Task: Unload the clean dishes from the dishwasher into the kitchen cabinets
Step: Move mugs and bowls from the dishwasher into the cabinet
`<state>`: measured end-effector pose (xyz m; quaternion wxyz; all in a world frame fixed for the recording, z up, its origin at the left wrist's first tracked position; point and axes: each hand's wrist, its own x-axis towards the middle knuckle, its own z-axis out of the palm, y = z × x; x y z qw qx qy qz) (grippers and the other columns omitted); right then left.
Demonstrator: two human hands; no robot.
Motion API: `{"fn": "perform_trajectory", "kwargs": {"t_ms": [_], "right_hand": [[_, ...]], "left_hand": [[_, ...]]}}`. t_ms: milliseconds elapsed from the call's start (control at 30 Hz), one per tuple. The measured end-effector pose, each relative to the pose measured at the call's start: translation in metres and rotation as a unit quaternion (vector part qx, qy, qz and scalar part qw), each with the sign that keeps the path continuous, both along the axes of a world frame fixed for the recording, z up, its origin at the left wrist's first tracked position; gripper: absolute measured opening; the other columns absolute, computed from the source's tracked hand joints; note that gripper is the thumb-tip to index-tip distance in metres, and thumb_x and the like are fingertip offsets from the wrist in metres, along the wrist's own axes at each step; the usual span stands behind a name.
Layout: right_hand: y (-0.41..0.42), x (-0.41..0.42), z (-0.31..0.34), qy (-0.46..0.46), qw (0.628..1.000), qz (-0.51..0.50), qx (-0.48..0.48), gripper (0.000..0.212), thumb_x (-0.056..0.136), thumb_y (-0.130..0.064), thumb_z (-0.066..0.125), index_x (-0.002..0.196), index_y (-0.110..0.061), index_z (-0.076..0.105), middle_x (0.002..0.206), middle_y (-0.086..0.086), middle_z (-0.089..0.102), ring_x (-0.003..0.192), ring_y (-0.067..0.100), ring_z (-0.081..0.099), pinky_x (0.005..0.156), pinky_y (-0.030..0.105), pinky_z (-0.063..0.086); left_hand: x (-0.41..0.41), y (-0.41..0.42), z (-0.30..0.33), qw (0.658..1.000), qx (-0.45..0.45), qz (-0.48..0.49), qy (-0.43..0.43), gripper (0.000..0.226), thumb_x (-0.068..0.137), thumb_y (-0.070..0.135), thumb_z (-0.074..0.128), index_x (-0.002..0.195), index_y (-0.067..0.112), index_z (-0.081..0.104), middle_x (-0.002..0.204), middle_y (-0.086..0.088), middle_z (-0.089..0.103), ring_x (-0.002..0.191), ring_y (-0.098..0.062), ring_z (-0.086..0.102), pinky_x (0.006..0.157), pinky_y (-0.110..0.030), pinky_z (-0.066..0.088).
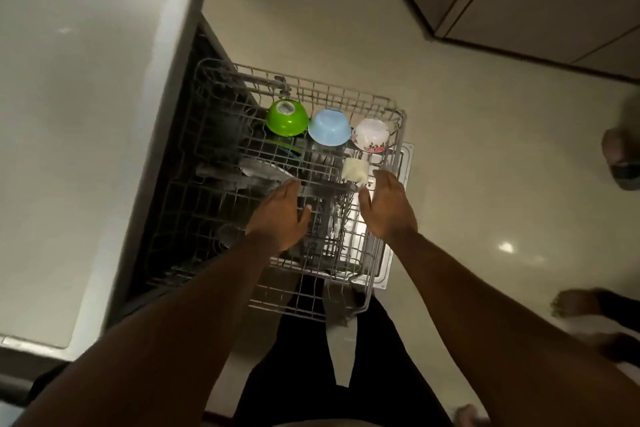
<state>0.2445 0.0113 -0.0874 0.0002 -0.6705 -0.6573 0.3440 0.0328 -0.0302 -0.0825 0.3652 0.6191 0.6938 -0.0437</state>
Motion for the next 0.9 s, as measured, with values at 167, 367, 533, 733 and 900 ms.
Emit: {"fn": "perform_trajectory", "kwargs": {"t_ms": [167, 367, 533, 733, 900], "right_hand": [[0.021, -0.003, -0.033, 0.001, 1.000, -0.021, -0.020, 0.054, 0.101, -0.032, 0.046, 0.144, -0.002, 0.036, 0.146, 0.018, 0.041, 0.135, 0.034, 0.038, 0.108, 0.040, 0.037], [0.045, -0.019, -0.079, -0.009, 0.996, -0.049, -0.073, 0.060, 0.097, -0.034, 0.052, 0.145, -0.003, 0.034, 0.144, 0.019, 0.039, 0.131, 0.035, 0.042, 0.106, 0.042, 0.041], [0.058, -0.039, -0.111, -0.050, 0.990, -0.060, -0.114, 0.066, 0.096, -0.041, 0.052, 0.148, -0.007, 0.030, 0.151, 0.020, 0.031, 0.133, 0.040, 0.041, 0.106, 0.049, 0.043], [0.064, -0.050, -0.133, -0.073, 0.987, -0.065, -0.130, 0.066, 0.095, -0.044, 0.052, 0.149, -0.016, 0.028, 0.153, 0.019, 0.025, 0.127, 0.043, 0.046, 0.100, 0.051, 0.047], [0.066, -0.047, -0.142, -0.076, 0.986, -0.063, -0.131, 0.068, 0.095, -0.044, 0.054, 0.152, -0.024, 0.022, 0.156, 0.015, 0.019, 0.128, 0.043, 0.046, 0.100, 0.050, 0.047]], "left_hand": [[-0.005, 0.034, -0.033, 0.999, 0.008, 0.044, 0.019, 0.067, 0.099, 0.034, 0.045, 0.154, 0.006, 0.019, 0.161, -0.013, 0.021, 0.149, -0.026, 0.019, 0.120, -0.038, 0.024], [-0.025, 0.082, -0.074, 0.991, 0.048, 0.118, 0.042, 0.069, 0.096, 0.026, 0.051, 0.152, 0.001, 0.021, 0.159, -0.018, 0.021, 0.147, -0.032, 0.021, 0.119, -0.041, 0.024], [-0.038, 0.119, -0.107, 0.985, 0.043, 0.161, 0.054, 0.073, 0.098, 0.031, 0.052, 0.155, 0.005, 0.013, 0.161, -0.017, 0.016, 0.148, -0.033, 0.018, 0.118, -0.041, 0.024], [-0.049, 0.146, -0.141, 0.976, 0.069, 0.207, 0.026, 0.083, 0.091, 0.029, 0.059, 0.155, 0.002, 0.012, 0.159, -0.019, 0.023, 0.145, -0.035, 0.026, 0.114, -0.039, 0.029], [-0.052, 0.160, -0.153, 0.973, 0.074, 0.219, 0.006, 0.089, 0.089, 0.028, 0.064, 0.155, 0.003, 0.010, 0.159, -0.018, 0.023, 0.145, -0.034, 0.026, 0.114, -0.041, 0.031]]}}
